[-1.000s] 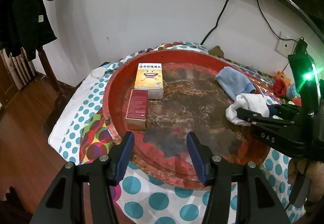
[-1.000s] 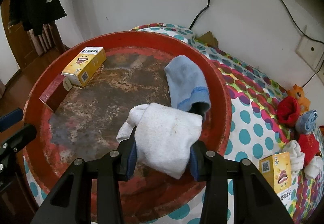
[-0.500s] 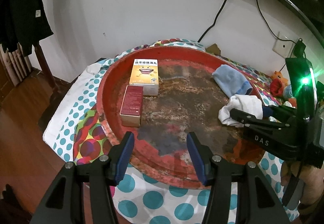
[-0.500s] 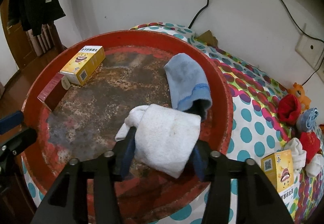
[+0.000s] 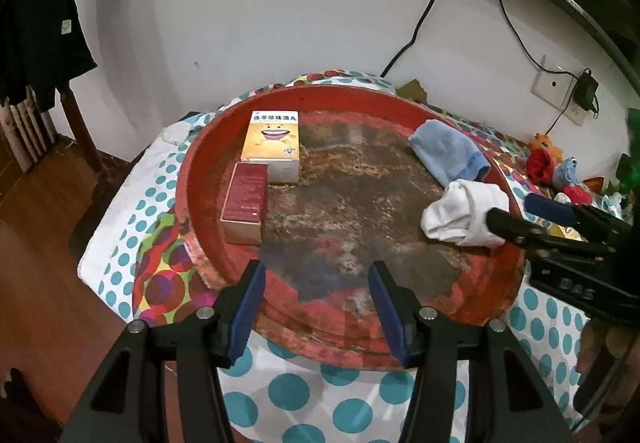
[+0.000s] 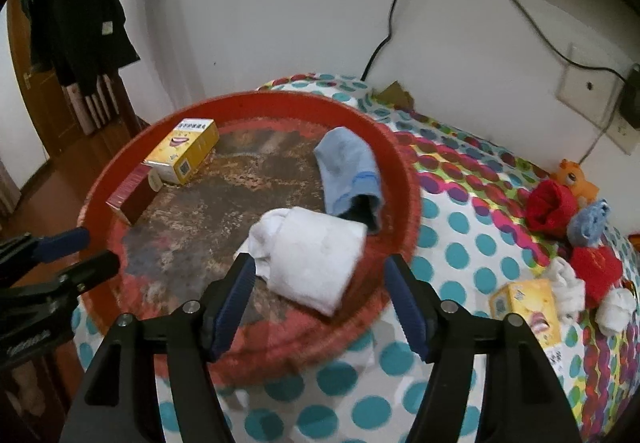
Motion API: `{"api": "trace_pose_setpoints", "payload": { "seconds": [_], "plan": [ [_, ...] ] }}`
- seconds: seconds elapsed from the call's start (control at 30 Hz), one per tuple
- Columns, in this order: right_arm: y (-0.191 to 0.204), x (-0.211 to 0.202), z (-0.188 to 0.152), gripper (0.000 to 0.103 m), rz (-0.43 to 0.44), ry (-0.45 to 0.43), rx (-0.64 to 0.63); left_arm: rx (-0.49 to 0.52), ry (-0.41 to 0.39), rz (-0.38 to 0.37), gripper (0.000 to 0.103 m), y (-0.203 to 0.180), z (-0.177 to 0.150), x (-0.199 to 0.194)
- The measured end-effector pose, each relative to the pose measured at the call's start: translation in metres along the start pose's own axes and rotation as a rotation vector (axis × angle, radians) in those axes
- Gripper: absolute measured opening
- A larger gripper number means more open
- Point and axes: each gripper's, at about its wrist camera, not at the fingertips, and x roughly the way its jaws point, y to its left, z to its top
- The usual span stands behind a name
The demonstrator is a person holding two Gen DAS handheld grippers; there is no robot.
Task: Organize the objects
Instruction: 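Open the right gripper to drop the white sock into the tray, then grasp another white sock on the bed cover with the right gripper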
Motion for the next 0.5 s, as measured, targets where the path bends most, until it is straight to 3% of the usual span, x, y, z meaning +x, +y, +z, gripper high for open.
{"api": "trace_pose_setpoints", "payload": {
  "seconds": [0.23,0.5],
  "plan": [
    [-0.06,-0.037,-0.018,0.068,-0.038,-0.066,0.114,0.05,-0.007,0.027,0.055,-0.012,-0.004,0.0],
    [-0.165,-0.074,-0.05,0.068,-0.198,-0.091,0.277,0.101,-0.011,0.021,0.055,-0.025,-0.007,-0.001]
  ]
}}
